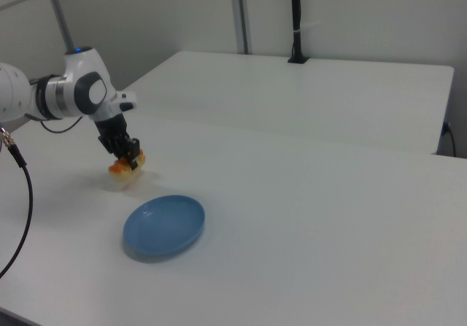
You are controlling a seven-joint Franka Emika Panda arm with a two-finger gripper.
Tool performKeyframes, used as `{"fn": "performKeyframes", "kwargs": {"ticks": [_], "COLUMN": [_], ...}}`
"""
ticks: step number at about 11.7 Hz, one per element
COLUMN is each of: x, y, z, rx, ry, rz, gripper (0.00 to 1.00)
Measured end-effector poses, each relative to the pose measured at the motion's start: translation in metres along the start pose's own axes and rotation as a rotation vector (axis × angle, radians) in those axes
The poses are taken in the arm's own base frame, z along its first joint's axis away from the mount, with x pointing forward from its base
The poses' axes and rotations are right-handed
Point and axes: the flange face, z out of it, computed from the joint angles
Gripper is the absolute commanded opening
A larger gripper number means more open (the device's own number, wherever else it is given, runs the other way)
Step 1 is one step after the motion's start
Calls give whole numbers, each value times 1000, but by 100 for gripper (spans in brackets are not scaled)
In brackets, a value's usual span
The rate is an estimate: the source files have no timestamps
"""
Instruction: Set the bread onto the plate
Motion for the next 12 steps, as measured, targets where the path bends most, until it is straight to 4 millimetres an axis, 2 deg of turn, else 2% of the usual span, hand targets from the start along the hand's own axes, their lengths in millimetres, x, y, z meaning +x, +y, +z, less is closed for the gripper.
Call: {"fn": "performKeyframes", "kwargs": {"ticks": [1,2,3,4,5,7,8,9,10,11,12], "x": [1,1,-4,-13,-26,-52,-62,-72,-81,-86,-87], "y": [16,43,75,109,139,188,199,202,202,203,204], "z": [-19,-40,-56,-63,-60,-34,-16,5,24,33,33], "rx": [-2,-10,-16,-14,-10,-2,-7,-22,-31,-33,-32], "ry": [-10,-46,-92,-133,-169,-250,-280,-285,-282,-280,-277], "rz": [-2,-21,-57,-95,-112,-116,-118,-128,-138,-141,-139], "gripper": [38,38,39,40,40,40,43,49,70,100,100]}}
